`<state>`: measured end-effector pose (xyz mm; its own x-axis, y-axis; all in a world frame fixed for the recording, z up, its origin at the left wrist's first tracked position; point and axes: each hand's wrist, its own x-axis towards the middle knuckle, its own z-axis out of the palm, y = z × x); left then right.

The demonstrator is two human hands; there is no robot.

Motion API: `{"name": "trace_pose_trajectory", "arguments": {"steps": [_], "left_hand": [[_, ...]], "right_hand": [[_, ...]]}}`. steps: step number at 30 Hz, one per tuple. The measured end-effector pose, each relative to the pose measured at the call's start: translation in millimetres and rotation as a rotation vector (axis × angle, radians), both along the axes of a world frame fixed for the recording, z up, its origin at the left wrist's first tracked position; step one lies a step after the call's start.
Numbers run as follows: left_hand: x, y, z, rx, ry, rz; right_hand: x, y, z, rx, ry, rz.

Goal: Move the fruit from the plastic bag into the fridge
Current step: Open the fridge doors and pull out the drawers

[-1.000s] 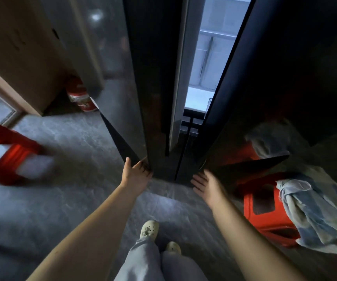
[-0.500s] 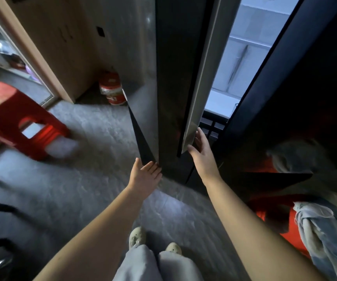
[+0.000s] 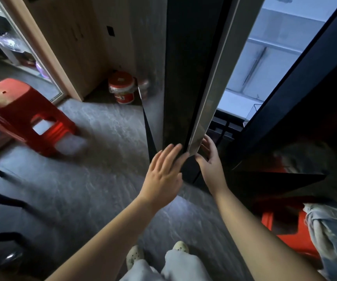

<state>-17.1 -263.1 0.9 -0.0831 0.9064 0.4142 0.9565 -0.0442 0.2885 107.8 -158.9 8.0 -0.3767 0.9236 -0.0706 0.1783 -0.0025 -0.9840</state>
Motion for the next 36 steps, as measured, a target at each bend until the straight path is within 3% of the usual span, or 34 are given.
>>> {"name": "trace_pose_trajectory", "arguments": {"steps": [2, 8, 18, 28, 36], "left_hand": [[-6, 1, 9, -0.036, 0.128, -0.035], [-31, -6, 19, -0.067, 0.256, -0.030], [-77, -43, 21, -0.073, 0.174, 0.026], [-130, -75, 24, -0.128, 0.057, 0.028], [-147, -89, 34, -0.068, 0.033, -0.001]], "right_hand": [[-7, -10, 0, 0.009, 0.004, -0.014], [-29, -37, 2, -0.001, 0.012, -0.037], [-66, -78, 10, 0.029, 0.015, -0.022], [-106, -105, 13, 0.104, -0.048, 0.158], [-124, -79, 29, 0.558, -0.305, 0.030]]}}
